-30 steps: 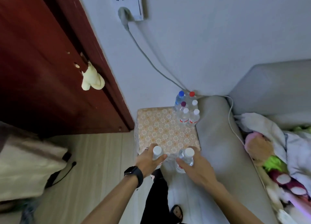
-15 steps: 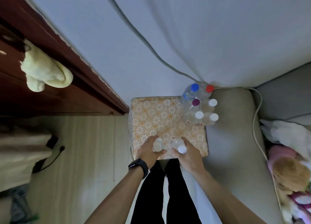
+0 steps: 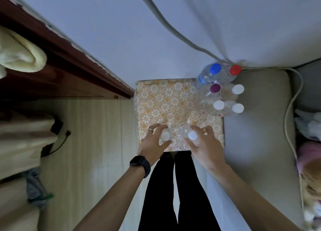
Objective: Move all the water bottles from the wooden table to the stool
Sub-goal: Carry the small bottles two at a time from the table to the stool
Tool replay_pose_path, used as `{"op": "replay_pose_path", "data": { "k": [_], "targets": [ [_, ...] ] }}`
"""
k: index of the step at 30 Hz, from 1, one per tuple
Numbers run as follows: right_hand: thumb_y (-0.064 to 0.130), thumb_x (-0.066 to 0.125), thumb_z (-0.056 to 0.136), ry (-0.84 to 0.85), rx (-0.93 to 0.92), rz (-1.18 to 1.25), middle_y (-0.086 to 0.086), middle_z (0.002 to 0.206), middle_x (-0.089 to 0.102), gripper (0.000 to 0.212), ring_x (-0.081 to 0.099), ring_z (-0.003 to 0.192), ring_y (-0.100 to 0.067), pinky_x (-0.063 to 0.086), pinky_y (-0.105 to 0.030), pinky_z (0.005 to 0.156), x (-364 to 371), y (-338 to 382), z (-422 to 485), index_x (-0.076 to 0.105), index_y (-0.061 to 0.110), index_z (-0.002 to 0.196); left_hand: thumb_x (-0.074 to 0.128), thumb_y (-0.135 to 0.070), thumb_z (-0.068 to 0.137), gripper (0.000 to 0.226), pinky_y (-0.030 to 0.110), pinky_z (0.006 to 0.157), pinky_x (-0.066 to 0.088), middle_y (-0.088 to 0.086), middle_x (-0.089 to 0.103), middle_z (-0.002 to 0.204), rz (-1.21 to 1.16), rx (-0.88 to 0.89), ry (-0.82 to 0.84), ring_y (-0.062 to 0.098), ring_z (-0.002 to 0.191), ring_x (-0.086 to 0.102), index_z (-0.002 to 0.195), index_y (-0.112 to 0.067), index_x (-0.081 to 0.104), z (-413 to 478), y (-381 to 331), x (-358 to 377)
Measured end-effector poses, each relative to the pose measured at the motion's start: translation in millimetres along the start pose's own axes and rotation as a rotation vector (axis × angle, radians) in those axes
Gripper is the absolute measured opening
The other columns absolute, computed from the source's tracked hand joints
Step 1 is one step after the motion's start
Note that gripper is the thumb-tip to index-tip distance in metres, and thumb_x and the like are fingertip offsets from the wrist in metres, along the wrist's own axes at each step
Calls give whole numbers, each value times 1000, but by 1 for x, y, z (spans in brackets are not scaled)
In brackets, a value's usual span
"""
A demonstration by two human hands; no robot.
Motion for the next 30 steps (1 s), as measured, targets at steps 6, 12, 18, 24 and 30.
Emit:
{"op": "replay_pose_path", "data": {
  "k": [6,12,18,24,30],
  "targets": [
    [36,51,100,107,-67,-34,-3,84,65,32,65,72,-26,49,-38,59,3,7,15,43,26,130,73,-40,86,35,33,91,49,-16,44,143,-114,-4,-99,13,112,57,117,-44,57,15,-5,4],
    [33,51,100,8,-56,17,-3,87,69,34,68,74,-25,51,-37,60,-18,23,58,45,22,131,77,-32,83,39,41,87,54,-4,52,137,-135,55,-179,23,109,60,118,-36,61,78,-45,-14],
    [31,51,102,-100,-19,-12,-6,85,68,34,67,75,-27,43,-34,58,-49,35,127,45,16,132,81,-27,80,43,37,85,53,4,44,141,-78,85,-222,23,100,57,119,-30,62,134,-79,-41],
    [24,52,102,-146,9,-51,-13,88,68,30,66,82,-34,32,-34,58,-71,40,168,47,13,129,79,-29,81,41,36,83,54,3,42,138,-86,103,-250,27,101,60,117,-32,60,165,-96,-51],
    [25,53,101,-163,9,-86,-17,89,69,40,65,87,-38,31,-35,63,-73,38,189,42,10,137,78,-30,82,47,35,86,51,4,43,138,-114,70,-285,30,104,60,124,-29,57,176,-103,-52]
  ]
}}
Point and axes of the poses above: each hand's wrist, its own z-axis towards the middle knuckle, its own x-axis out of the palm, y = z × x, the point moved 4 cm from there along z, towards the middle knuckle
